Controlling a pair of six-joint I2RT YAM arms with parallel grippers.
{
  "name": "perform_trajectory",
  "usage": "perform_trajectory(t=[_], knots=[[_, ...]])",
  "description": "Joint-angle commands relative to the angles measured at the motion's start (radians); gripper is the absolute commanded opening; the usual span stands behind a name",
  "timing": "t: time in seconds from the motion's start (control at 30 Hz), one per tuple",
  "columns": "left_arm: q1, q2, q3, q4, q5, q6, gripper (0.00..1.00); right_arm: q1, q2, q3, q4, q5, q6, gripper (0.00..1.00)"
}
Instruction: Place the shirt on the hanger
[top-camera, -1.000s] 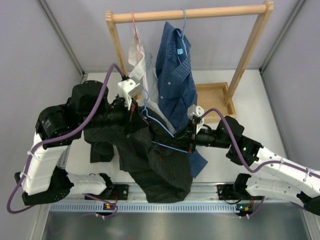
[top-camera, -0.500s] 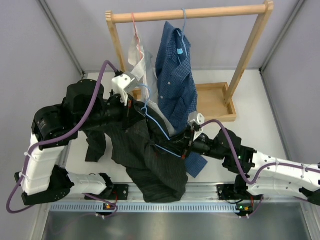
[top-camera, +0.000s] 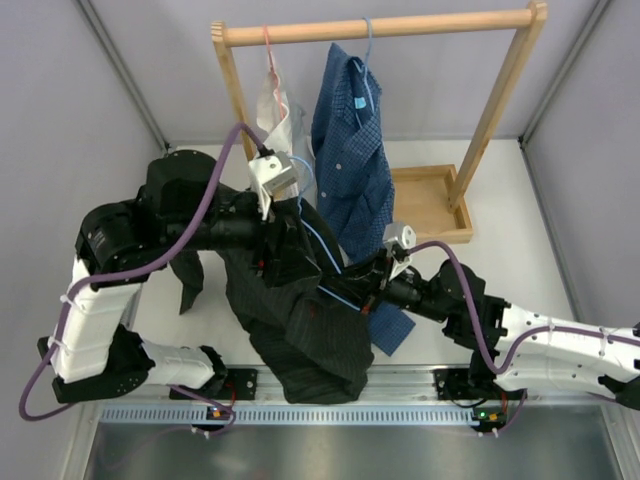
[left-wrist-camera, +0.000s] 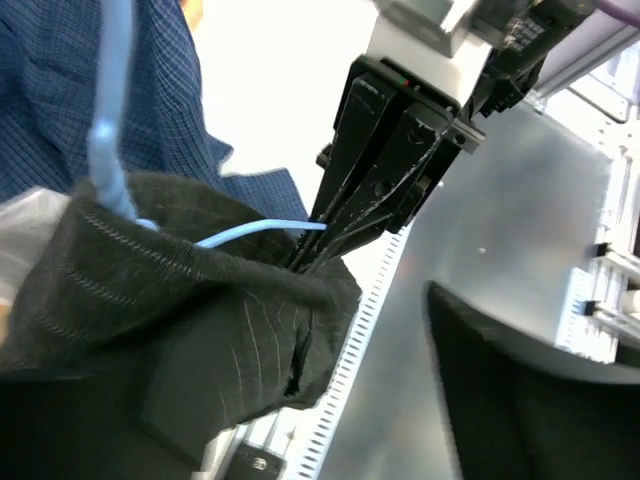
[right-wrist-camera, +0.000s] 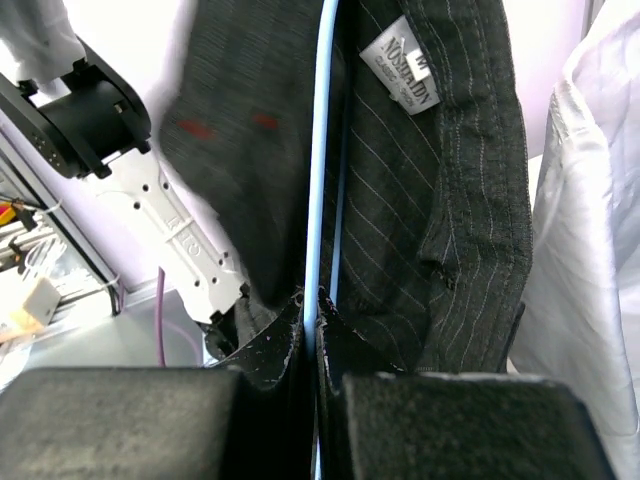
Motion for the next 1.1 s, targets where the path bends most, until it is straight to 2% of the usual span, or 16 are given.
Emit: perform_trajectory(t=[0.0,0.03,0.13,0.17,0.27,0.37,0.5,0.67,0.77,0.8,0.93,0.97,1.0,1.07], knots=[[-0.001,-0.031,0.082,0.07,-0.034,0.0,0.87,0.019,-0.026,-0.025,0.2,0.019,-0.009,0.0],[-0.001,-0.043,0.085,0.091,-0.103,0.011,0.97,0.018,-0.04,-0.037,0.217,0.023,-0.006,0.0],[-0.001,-0.123,0.053,0.181,-0.238,0.06,0.98,0.018,-0.066,-0.075,0.262,0.025,0.003,0.0],[-0.001,-0.166,0.012,0.208,-0.331,0.077,0.98,0.019,-0.069,-0.086,0.268,0.025,0.005,0.0],[-0.001,-0.209,-0.063,0.312,-0.476,0.167,0.98,0.018,-0.087,-0.095,0.272,0.02,0.006,0.0],[-0.001,-0.224,-0.163,0.395,-0.466,0.292,0.98,0.018,-0.112,-0.115,0.266,0.013,0.017,0.0],[-0.001,-0.201,-0.226,0.432,-0.239,0.395,0.98,0.018,-0.16,-0.146,0.24,-0.012,0.02,0.0],[-0.001,-0.129,-0.174,0.391,-0.014,0.418,0.95,0.018,-0.221,-0.147,0.156,-0.102,0.015,0.0],[0.001,-0.115,-0.178,0.368,0.123,0.421,0.88,0.018,-0.259,-0.149,0.115,-0.159,0.0,0.0],[0.001,-0.114,-0.182,0.368,0.134,0.418,0.74,0.018,-0.267,-0.147,0.089,-0.186,-0.005,0.0],[0.001,-0.125,-0.188,0.369,0.171,0.396,0.6,0.018,-0.314,-0.147,0.047,-0.248,-0.026,0.0],[0.001,-0.129,-0.188,0.368,0.21,0.392,0.52,0.018,-0.321,-0.149,0.041,-0.259,-0.029,0.0],[0.001,-0.137,-0.189,0.369,0.237,0.384,0.35,0.018,-0.325,-0.149,0.032,-0.274,-0.032,0.0],[0.001,-0.147,-0.195,0.371,0.325,0.373,0.46,0.018,-0.338,-0.146,0.003,-0.283,-0.043,0.0]])
